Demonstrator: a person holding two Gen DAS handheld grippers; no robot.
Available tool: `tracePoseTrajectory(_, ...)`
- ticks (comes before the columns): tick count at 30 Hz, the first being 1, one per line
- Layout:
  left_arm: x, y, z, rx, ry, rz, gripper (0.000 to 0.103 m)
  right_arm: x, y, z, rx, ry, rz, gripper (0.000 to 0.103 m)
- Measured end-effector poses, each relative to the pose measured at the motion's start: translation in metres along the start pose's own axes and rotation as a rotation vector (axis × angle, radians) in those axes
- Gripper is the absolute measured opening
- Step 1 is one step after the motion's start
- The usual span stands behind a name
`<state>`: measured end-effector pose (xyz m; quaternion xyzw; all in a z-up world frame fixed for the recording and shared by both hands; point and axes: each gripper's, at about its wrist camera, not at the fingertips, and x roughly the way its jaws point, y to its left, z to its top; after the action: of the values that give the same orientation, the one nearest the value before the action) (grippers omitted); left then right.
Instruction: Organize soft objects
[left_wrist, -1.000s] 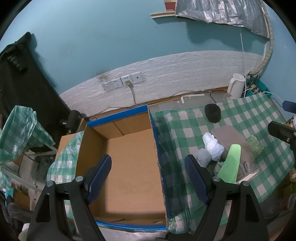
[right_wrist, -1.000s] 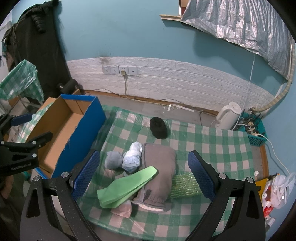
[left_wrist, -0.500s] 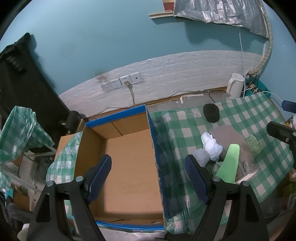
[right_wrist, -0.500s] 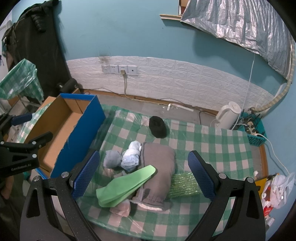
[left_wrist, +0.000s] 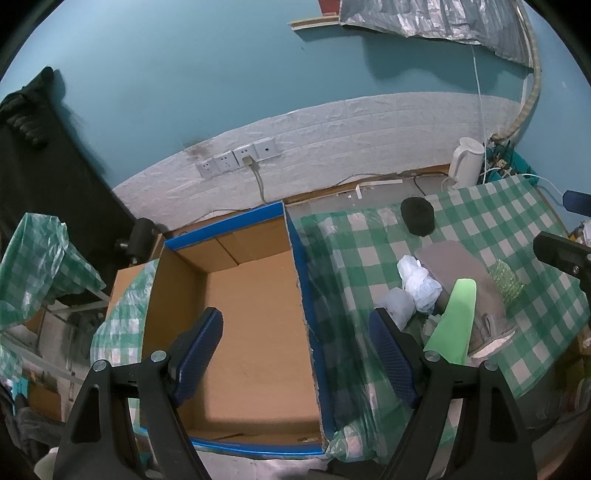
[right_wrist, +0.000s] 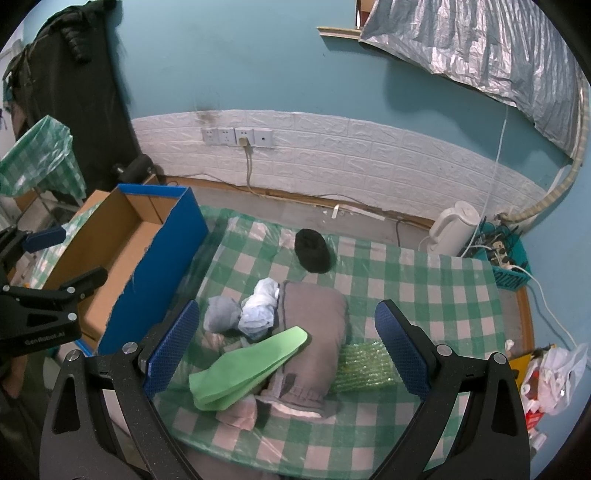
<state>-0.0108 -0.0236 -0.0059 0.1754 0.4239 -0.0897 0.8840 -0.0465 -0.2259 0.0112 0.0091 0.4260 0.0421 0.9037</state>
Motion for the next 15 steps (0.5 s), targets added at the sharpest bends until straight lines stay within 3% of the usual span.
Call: tracePoseTrajectory(15, 0.002, -0.009, -0.001, 0.025, 0.007, -0.013, 0.083, -0.001, -0.01, -0.007, 0.002, 0.004, -0.003, 0.096)
